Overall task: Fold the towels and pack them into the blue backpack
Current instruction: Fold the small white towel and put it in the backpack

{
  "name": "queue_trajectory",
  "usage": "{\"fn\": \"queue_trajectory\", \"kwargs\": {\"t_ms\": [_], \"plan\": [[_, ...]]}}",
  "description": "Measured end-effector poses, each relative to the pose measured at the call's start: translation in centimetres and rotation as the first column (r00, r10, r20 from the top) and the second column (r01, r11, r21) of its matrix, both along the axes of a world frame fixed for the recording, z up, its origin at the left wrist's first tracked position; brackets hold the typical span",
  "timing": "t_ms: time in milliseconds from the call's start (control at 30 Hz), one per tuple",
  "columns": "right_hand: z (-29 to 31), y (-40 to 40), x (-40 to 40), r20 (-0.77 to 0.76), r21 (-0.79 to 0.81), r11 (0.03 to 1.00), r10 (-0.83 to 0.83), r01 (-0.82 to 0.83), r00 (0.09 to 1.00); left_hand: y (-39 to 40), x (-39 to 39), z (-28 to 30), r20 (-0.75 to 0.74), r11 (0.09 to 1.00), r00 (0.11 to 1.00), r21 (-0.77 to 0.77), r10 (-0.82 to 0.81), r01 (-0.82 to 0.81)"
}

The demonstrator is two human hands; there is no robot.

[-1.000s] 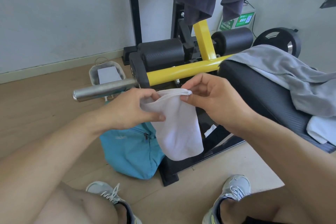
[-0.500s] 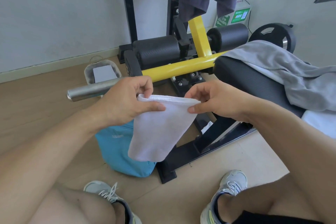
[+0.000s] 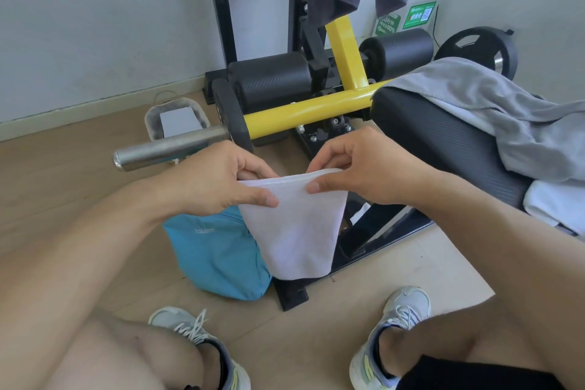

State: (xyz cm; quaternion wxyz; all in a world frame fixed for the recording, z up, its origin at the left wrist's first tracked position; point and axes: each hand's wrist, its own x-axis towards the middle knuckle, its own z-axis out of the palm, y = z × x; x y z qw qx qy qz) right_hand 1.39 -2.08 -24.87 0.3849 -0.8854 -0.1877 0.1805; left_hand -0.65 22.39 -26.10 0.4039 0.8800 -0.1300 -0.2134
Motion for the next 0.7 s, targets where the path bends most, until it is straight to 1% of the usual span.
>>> {"fn": "queue_trajectory", "kwargs": {"t_ms": [67,133,200,233,267,333,400,500,600,700], "plan": [[-0.3,0.4,-0.3,0.043,0.027,1.0,-0.005,0.003,0.999,-0.5,-0.3,-0.1,0.033,0.998,0.999,0.063,-0.029,0.026],[-0.4,0.9,-0.7,0.082,0.047,0.999,0.003,-0.007,0.997,-1.6,-0.9,-0.2,0.13,0.983,0.989,0.181,-0.065,0.041],[-0.5,1.3,-0.9,0.116,0.066,0.998,0.016,-0.024,0.993,-3.2,-1.4,-0.2,0.226,0.953,0.971,0.303,-0.074,0.002],[-0.5,1.4,-0.9,0.131,0.075,0.997,0.022,-0.032,0.991,-4.0,-1.5,-0.2,0.261,0.944,0.964,0.327,-0.046,-0.043],[-0.6,1.5,-0.9,0.146,0.086,0.996,0.022,-0.035,0.989,-4.7,-1.5,-0.2,0.279,0.943,0.96,0.321,-0.004,-0.089],[-0.6,1.4,-0.8,0.181,0.112,0.993,0.004,-0.025,0.983,-5.2,-1.3,-0.4,0.268,0.947,0.961,0.289,0.062,-0.141],[-0.8,1.2,-0.4,0.193,0.128,0.992,-0.008,-0.017,0.981,-4.9,-0.9,-0.8,0.243,0.957,0.968,0.261,0.065,-0.13],[-1.5,0.8,0.2,0.073,0.119,0.991,0.047,-0.055,0.996,-3.9,-0.6,-1.2,0.211,0.969,0.977,0.238,0.011,-0.062],[-2.2,0.1,0.8,-0.045,0.024,0.989,0.145,-0.144,0.988,-3.2,-0.5,-1.3,0.234,0.973,0.97,0.231,-0.06,0.005],[-2.9,-0.3,1.0,-0.085,-0.034,0.979,0.2,-0.203,0.976,-2.4,-0.4,-1.2,0.228,0.989,0.972,0.142,-0.062,0.03]]}}
